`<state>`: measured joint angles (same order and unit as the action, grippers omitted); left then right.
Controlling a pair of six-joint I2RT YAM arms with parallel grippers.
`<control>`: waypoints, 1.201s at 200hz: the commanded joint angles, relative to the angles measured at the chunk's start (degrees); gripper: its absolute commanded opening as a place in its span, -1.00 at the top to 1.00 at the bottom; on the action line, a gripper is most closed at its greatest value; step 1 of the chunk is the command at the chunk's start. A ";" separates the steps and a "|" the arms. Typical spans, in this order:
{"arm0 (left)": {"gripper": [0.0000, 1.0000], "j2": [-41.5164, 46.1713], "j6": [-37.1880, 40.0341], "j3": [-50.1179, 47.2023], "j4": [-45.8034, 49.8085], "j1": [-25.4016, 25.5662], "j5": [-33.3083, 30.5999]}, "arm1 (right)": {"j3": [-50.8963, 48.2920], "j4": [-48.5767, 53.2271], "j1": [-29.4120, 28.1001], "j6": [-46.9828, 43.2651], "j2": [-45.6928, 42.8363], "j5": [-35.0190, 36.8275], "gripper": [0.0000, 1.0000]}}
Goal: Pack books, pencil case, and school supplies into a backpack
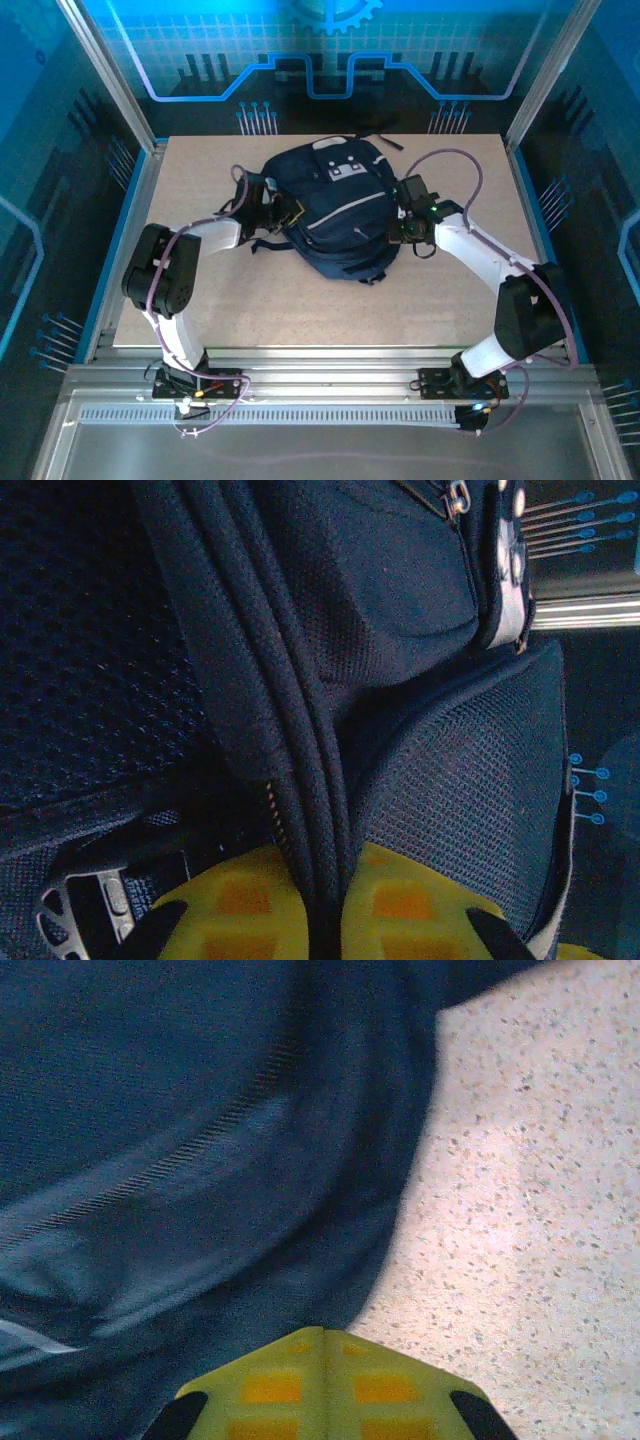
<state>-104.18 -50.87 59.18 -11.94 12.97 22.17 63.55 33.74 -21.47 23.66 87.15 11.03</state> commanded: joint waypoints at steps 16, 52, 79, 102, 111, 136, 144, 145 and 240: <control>0.09 0.98 8.46 6.86 12.93 -4.36 -0.56 | -0.80 -5.88 -1.73 1.48 0.79 -9.92 1.00; -0.40 5.83 10.37 7.75 20.76 -4.56 -2.49 | 0.81 -8.48 -5.20 2.70 4.54 -12.02 1.00; -0.57 10.29 10.80 6.60 24.86 -4.37 -3.10 | 1.78 -10.85 -7.97 -1.60 5.94 -14.62 0.82; -0.58 14.86 6.76 2.74 23.57 -3.54 -2.84 | 3.08 -10.86 -9.29 -5.66 6.91 -11.90 0.48; -0.58 16.53 4.20 0.53 22.07 -3.07 -2.83 | 3.66 -10.78 -9.03 -6.83 7.00 -11.53 0.38; -0.58 20.82 -1.63 -4.59 19.38 -1.38 -4.51 | 5.44 -11.50 -9.02 -10.53 7.70 -12.53 0.12; -0.58 22.01 -3.06 -5.71 18.99 -0.88 -5.36 | 6.19 -11.38 -9.03 -11.19 8.52 -12.18 0.08; -0.58 22.14 -3.16 -5.86 18.94 -0.77 -5.51 | 6.30 -11.39 -9.07 -11.23 8.63 -12.13 0.08; -0.58 27.18 -11.24 -10.30 15.87 5.35 -10.80 | 10.19 -13.47 -10.96 -13.62 18.76 -8.22 0.36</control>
<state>-78.61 -58.78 49.95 6.13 16.53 13.56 71.29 22.22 -31.09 11.35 102.91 0.23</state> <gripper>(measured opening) 0.788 0.386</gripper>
